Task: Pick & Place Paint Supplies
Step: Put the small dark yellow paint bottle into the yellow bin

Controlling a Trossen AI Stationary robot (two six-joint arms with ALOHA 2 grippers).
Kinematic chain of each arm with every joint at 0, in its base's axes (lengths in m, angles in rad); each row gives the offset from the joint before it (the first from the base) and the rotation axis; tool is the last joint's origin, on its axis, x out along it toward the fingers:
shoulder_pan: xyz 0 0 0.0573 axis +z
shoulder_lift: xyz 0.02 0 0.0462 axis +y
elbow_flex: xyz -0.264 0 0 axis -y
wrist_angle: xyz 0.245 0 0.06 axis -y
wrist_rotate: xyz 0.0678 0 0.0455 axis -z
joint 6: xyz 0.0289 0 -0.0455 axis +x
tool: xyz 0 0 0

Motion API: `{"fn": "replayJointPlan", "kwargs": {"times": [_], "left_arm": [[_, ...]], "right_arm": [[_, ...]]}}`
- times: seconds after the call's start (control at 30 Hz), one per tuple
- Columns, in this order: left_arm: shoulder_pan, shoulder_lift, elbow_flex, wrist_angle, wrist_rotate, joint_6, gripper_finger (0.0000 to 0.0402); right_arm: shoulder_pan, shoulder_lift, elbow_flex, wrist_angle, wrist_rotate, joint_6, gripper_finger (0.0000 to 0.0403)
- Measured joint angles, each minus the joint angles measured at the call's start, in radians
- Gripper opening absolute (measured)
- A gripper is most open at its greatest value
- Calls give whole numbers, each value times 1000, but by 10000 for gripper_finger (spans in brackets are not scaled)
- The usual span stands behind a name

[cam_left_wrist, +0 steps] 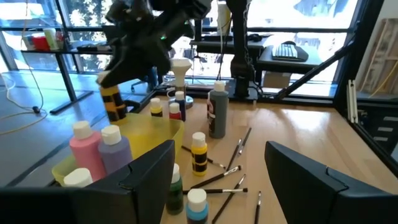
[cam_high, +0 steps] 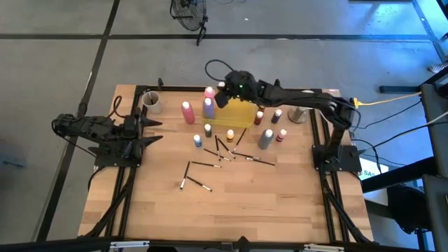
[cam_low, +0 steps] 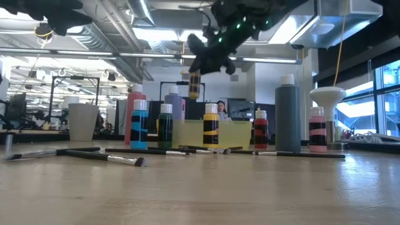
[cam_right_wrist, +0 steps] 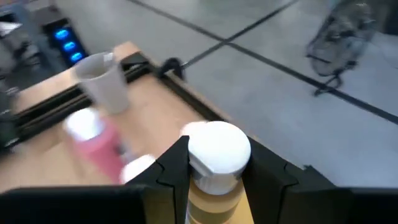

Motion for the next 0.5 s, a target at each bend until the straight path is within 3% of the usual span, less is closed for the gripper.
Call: {"fn": "replayJointPlan", "kwargs": {"times": [0.17, 0.5], "left_arm": [[0, 0, 0, -7, -2, 0, 246], [0, 0, 0, -13, -3, -8, 246]], "right_arm": [[-3, 57, 0, -14, 151, 55, 115], [-20, 148, 0, 14, 188, 139, 115]]}}
